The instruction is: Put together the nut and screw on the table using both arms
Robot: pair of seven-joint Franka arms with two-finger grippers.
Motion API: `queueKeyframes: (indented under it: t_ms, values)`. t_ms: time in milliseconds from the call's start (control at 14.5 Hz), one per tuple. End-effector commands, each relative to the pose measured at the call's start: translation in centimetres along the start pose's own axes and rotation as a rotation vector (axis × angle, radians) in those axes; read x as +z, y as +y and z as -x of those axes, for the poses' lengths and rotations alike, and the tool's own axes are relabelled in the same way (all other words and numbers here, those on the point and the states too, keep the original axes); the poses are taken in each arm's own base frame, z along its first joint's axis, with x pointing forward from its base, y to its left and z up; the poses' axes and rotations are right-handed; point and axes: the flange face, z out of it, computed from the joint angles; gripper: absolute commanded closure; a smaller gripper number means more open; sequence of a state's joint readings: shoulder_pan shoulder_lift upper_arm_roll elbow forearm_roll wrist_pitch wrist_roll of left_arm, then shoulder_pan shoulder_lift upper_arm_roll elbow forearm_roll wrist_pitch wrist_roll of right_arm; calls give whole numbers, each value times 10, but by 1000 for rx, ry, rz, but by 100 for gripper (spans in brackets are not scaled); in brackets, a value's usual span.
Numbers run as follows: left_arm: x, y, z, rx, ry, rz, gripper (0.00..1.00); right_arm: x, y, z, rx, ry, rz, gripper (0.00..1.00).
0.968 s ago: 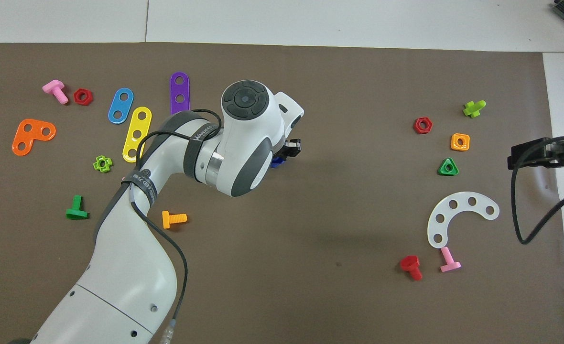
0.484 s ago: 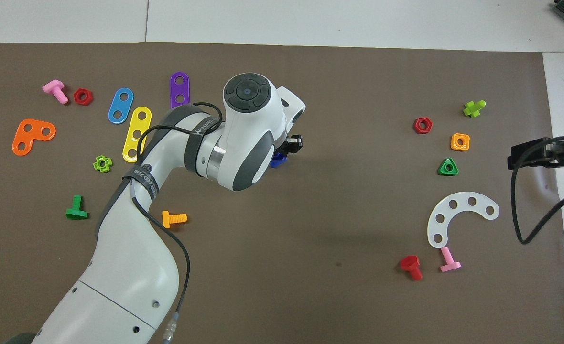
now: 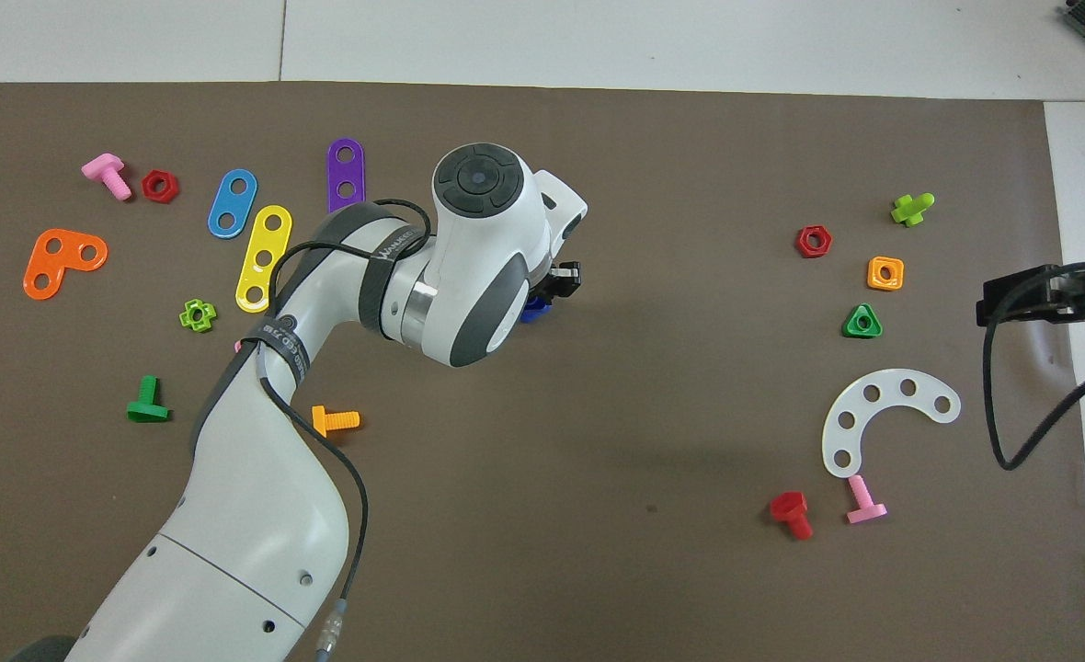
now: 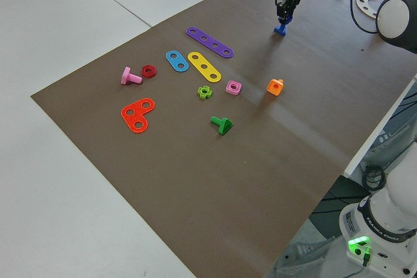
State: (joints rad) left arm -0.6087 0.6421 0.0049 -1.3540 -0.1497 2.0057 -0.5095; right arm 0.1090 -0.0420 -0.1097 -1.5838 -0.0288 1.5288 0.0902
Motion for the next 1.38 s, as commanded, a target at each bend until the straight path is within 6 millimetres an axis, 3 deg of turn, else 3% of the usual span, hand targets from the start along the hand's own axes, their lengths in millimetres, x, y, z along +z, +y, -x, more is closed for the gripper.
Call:
queueKeyframes:
  t_ms: [0, 691, 829, 1175, 1313]
  values:
    - [5, 2, -3, -14, 8, 3, 72, -1, 1, 7, 0, -1, -17, 0]
    - [26, -3, 0, -16, 20, -6, 70, -2, 1, 7, 0, 1, -17, 0]
    - [24, -3, 0, -15, 23, -5, 58, -1, 1, 7, 0, -1, -17, 0]
    - [23, -4, -1, -5, 33, -22, 2, -1, 1, 7, 0, -1, -17, 0]
    - [21, -5, -1, -9, 14, -32, 1, -1, 1, 7, 0, -1, -17, 0]
